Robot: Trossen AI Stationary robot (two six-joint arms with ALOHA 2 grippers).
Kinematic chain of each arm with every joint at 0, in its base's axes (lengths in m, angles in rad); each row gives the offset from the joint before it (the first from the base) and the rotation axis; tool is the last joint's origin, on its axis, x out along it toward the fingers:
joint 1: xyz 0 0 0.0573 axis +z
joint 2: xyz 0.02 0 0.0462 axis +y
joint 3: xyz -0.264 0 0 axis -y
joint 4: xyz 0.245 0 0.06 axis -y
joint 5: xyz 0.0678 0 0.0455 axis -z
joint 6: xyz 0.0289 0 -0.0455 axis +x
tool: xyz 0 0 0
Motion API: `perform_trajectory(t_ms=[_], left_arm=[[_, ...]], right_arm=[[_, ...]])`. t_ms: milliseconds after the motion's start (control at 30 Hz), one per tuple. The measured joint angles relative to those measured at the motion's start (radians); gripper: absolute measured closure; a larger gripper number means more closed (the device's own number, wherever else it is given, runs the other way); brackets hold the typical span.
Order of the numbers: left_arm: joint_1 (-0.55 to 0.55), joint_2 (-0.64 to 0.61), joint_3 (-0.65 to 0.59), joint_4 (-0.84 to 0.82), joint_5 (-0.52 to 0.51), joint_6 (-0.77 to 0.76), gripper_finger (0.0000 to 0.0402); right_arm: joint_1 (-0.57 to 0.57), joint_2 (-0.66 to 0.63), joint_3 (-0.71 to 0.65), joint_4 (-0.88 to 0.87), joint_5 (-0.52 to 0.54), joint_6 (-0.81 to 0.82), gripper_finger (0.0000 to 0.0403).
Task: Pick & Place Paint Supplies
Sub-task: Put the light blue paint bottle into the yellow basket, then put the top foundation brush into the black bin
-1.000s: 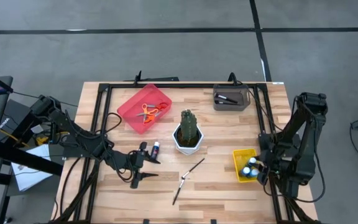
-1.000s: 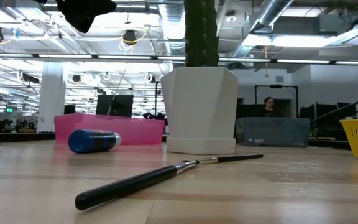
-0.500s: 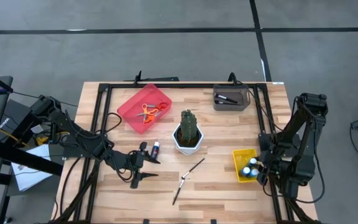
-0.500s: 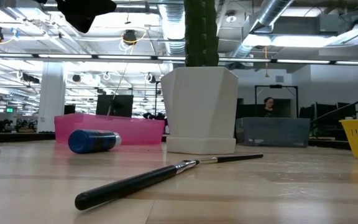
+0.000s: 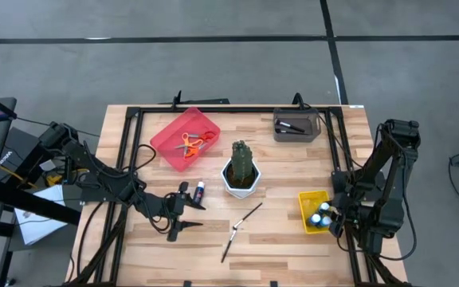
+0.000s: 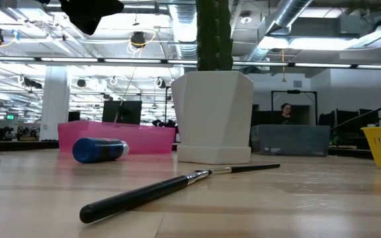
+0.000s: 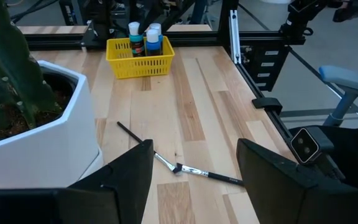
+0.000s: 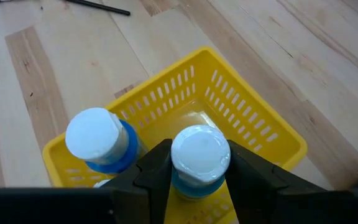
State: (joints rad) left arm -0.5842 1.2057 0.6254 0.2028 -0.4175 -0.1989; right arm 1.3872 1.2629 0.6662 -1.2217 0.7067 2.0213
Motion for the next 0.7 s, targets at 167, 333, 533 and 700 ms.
perform_trajectory(t_ms=[167,333,533,700], left_arm=[[0.000,0.000,0.000,0.000,0.000,0.000,0.0176],[0.000,0.000,0.000,0.000,0.000,0.000,0.0176],[0.000,0.000,0.000,0.000,0.000,0.001,0.0176],[0.000,0.000,0.000,0.000,0.000,0.003,0.0176]], right_arm=[[0.000,0.000,0.000,-0.003,0.000,0.014,0.0247],[0.000,0.000,0.000,-0.003,0.000,0.015,0.0216],[0.000,0.000,0.000,-0.006,0.004,0.022,0.0193],[0.000,0.000,0.000,-0.017,0.023,0.041,0.0191]])
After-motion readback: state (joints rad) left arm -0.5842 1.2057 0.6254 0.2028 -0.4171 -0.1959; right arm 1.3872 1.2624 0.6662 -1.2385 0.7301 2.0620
